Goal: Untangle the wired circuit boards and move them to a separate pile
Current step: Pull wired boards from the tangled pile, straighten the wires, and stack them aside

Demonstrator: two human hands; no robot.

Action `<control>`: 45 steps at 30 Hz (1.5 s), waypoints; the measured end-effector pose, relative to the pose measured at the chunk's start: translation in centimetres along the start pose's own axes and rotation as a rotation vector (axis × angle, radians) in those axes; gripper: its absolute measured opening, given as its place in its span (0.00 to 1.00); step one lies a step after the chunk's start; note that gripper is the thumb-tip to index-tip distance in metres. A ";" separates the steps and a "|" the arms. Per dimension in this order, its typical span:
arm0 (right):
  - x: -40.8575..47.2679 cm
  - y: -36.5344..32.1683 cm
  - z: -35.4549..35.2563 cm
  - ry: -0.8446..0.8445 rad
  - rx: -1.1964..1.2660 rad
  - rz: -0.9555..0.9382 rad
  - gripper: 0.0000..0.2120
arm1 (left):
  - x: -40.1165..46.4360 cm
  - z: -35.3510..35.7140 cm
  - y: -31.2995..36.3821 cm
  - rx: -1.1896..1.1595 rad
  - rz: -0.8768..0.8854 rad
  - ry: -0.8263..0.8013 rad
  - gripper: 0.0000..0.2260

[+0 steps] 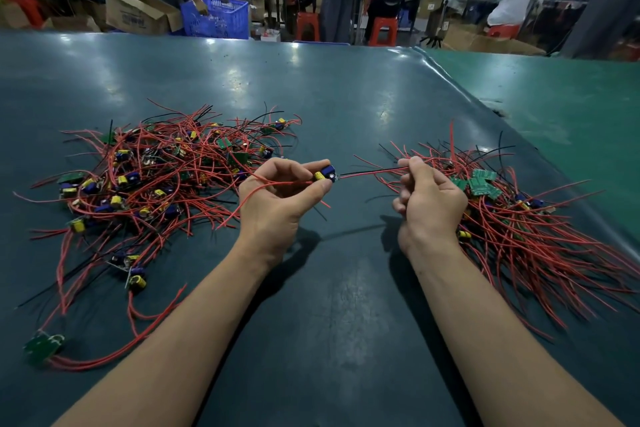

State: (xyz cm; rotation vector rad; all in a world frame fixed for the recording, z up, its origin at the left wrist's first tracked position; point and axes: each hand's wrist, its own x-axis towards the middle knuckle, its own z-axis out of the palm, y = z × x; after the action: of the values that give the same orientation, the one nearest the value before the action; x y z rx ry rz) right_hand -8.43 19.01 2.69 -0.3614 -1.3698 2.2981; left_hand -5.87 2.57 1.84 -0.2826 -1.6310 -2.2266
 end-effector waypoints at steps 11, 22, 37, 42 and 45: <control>0.3 0.1 -0.6 0.070 0.054 0.000 0.13 | 1.0 -0.9 0.6 -0.431 -0.249 0.149 0.05; -3.6 1.0 1.0 -0.702 -0.235 0.314 0.15 | -0.5 0.0 0.4 0.021 -0.515 -0.231 0.22; -3.0 1.2 0.7 -0.595 -0.244 0.217 0.12 | -0.6 -0.1 -0.1 0.096 -0.469 -0.332 0.15; -1.8 0.7 0.5 -0.443 -0.113 0.129 0.13 | -0.4 -0.4 0.0 0.039 -0.454 -0.402 0.09; -0.9 0.6 0.4 -0.348 -0.048 0.094 0.13 | -0.2 -0.5 -0.2 -0.029 -0.460 -0.422 0.09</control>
State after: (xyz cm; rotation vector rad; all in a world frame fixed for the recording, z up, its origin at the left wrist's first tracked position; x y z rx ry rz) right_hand -7.92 18.03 2.33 -0.0394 -1.6030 2.4945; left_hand -5.74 2.17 1.48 -0.4479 -2.0502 -2.6684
